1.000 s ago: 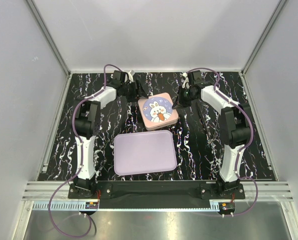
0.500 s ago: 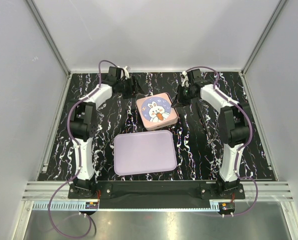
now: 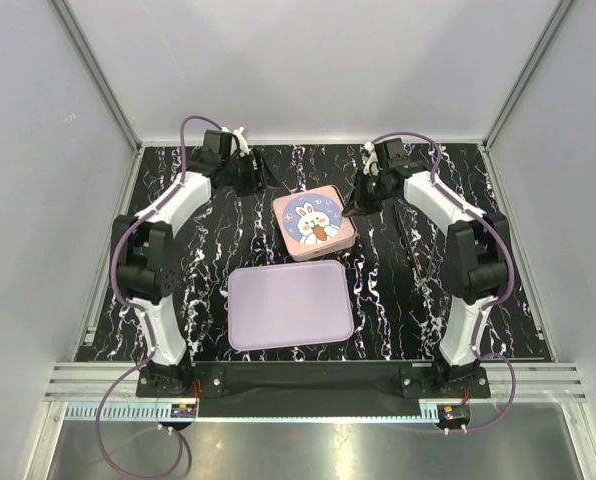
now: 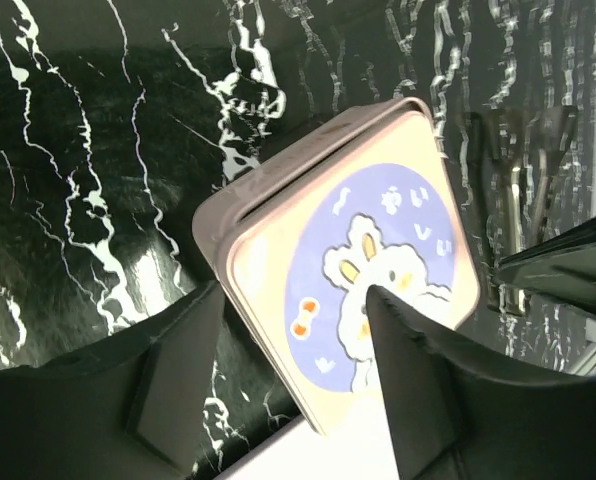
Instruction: Pack the chocolate
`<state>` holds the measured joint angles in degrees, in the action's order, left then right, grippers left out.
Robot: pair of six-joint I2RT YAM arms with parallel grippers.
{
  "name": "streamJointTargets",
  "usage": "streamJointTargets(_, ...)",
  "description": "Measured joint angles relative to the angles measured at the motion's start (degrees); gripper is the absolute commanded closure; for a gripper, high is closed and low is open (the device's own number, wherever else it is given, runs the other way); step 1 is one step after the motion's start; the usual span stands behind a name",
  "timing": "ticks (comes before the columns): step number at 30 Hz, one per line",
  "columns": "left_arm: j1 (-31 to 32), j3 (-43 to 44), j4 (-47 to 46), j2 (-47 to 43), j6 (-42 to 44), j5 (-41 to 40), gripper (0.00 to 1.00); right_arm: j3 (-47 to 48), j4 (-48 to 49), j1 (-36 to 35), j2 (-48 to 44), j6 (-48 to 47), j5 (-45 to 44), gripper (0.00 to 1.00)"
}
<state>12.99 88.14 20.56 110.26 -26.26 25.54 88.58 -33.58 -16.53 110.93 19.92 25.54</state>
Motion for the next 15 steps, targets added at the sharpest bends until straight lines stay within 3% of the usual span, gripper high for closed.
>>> streamJointTargets(4, 0.2, -4.5, -0.5, -4.0, 0.1, 0.0, 0.55, -4.6, 0.2, -1.0, -3.4, 0.0, 0.0, 0.87)
streamJointTargets(5, 0.4, -5.9, -0.5, -4.5, -0.1, 0.0, 0.66, -5.8, 0.4, -1.1, -4.0, 0.0, 0.0, 0.86)
streamJointTargets(9, 2.0, -9.9, 1.2, -4.7, -1.0, -1.6, 0.91, -7.7, 0.4, -1.2, -4.9, 0.0, -1.4, 0.86)
streamJointTargets(12, 3.2, -11.5, 3.2, -4.7, -0.9, -4.4, 1.00, -7.4, 0.5, -1.2, -5.0, 0.1, -3.9, 0.84)
streamJointTargets(15, 4.2, -12.3, 4.3, -4.7, -1.0, -6.6, 1.00, -5.5, 0.4, -1.0, -5.0, 0.4, -7.5, 0.81)
